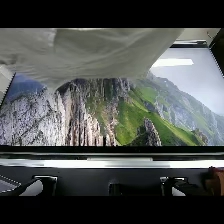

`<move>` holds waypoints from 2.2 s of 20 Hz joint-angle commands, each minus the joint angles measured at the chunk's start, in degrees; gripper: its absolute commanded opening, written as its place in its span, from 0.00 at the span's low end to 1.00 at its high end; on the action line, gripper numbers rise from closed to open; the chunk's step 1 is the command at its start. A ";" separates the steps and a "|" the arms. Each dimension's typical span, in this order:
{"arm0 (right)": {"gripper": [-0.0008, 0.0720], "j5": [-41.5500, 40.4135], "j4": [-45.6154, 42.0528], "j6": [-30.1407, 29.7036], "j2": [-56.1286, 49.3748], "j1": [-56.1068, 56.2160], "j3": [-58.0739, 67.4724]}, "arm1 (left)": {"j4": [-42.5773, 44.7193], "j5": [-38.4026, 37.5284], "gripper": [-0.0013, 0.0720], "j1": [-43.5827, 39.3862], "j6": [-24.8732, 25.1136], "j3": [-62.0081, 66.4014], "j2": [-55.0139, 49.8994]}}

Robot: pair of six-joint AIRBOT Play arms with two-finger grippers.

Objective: Fold the clothes and pants, and hang the long-sleeved shirts on hangers.

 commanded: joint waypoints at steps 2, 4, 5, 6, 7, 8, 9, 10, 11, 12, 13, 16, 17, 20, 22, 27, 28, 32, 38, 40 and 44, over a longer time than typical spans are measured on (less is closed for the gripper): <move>0.05 11.72 1.05 -0.61 12.04 0.17 3.61 | 10.80 -7.58 0.04 5.22 -7.06 2.84 14.05; 0.05 13.27 1.14 1.90 16.72 0.15 3.61 | 15.63 -10.45 0.04 5.81 -9.03 2.08 18.67; 0.05 13.22 1.09 3.45 18.14 0.15 3.61 | 16.39 -12.00 0.04 5.81 -10.12 1.60 19.82; 0.05 13.33 1.05 5.11 18.78 0.15 3.61 | 16.28 -13.31 0.04 5.81 -10.10 1.11 20.06; 0.05 13.84 1.03 6.21 18.49 0.15 3.58 | 16.09 -14.19 0.04 5.81 -10.08 0.31 19.71; 0.05 14.82 0.94 6.21 17.38 0.15 3.58 | 15.45 -14.32 0.04 5.81 -9.60 -1.05 18.99; 0.05 16.09 0.81 6.19 15.41 0.15 3.37 | 14.32 -14.34 0.04 5.79 -8.92 -2.45 17.81; 0.05 17.03 0.83 6.21 13.07 0.15 2.75 | 12.31 -14.69 0.04 5.81 -7.19 -3.89 16.26; 0.05 17.51 1.09 6.19 10.16 0.15 1.44 | 9.62 -14.71 0.04 5.79 -5.27 -5.99 13.84; 0.05 17.59 1.27 6.12 7.26 0.15 -0.31 | 7.39 -14.64 0.04 5.38 -3.61 -8.39 10.86; 0.05 17.79 1.29 6.01 3.69 0.15 -2.29 | 7.21 -14.38 0.04 4.11 -2.38 -10.88 7.67; 0.05 17.75 1.01 5.64 -7.89 0.15 -6.36 | 7.67 -10.14 0.04 -0.76 1.57 -20.90 -4.17; 0.05 17.73 0.57 5.22 -12.50 0.15 -6.95 | 7.67 -6.91 0.04 -2.36 3.19 -24.55 -9.01; 0.05 15.21 -2.05 4.22 -26.10 0.13 -6.99 | 7.65 4.35 0.04 -6.10 8.81 -29.62 -24.72; 0.05 10.29 -4.13 4.22 -33.55 -0.13 -6.99 | 7.56 10.16 0.04 -7.67 8.81 -27.45 -34.56; 0.05 2.16 -7.85 3.41 -43.54 -0.13 -6.99 | 7.58 14.95 0.04 -10.45 8.57 -14.21 -48.70; 0.05 2.32 -8.07 3.43 -43.56 -0.15 -6.95 | 7.58 14.29 0.04 -10.45 8.57 -12.24 -49.18; 0.05 9.27 -7.98 6.16 -42.03 -2.03 -5.66 | 8.57 2.91 0.04 -9.05 7.56 -8.04 -48.35; 0.05 25.18 -6.34 6.43 -40.98 -3.23 -5.68 | 17.73 -18.69 0.04 -7.58 -2.25 -8.02 -47.95; 0.05 26.36 -5.51 6.43 -40.98 -3.23 -5.68 | 18.64 -23.02 0.04 -7.76 -3.50 -8.02 -47.98; 0.05 29.66 -5.20 6.86 -41.97 -3.23 -5.81 | 23.87 -25.07 0.04 -8.52 -4.50 -8.17 -48.22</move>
